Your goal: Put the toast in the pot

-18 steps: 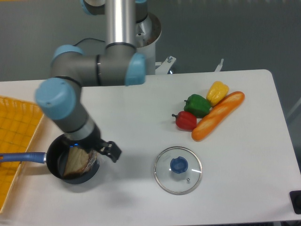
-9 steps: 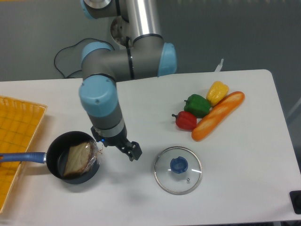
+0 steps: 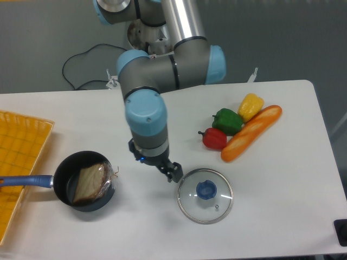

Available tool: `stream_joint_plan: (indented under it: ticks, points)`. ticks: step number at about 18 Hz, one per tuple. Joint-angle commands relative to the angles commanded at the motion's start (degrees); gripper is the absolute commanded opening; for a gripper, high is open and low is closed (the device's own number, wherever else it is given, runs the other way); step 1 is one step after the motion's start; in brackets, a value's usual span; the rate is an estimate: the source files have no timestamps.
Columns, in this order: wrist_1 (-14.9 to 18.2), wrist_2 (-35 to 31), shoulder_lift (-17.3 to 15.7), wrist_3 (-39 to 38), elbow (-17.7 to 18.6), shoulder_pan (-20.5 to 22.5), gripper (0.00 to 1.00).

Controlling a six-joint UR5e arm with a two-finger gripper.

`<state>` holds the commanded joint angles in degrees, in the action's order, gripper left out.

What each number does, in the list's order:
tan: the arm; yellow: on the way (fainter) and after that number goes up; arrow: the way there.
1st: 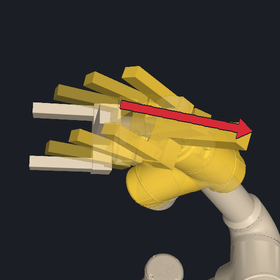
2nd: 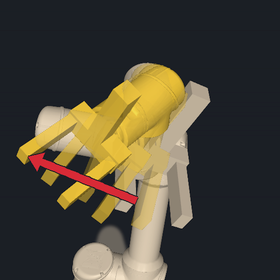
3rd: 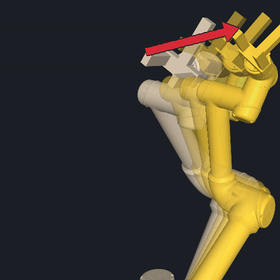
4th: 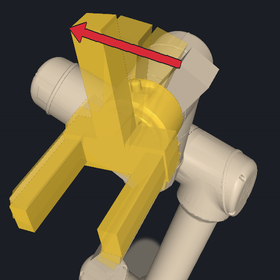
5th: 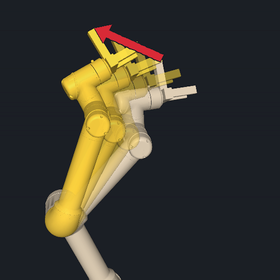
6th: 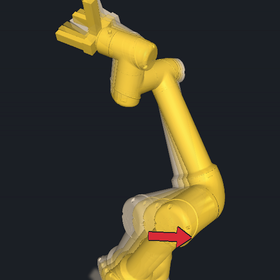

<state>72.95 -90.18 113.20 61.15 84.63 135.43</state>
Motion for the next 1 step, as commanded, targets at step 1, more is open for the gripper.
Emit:
stream_joint_plan:
  ticks: [1]
  points:
    - [0.0, 0.0, -0.4, 1.3, 0.3, 0.5, 1.0]
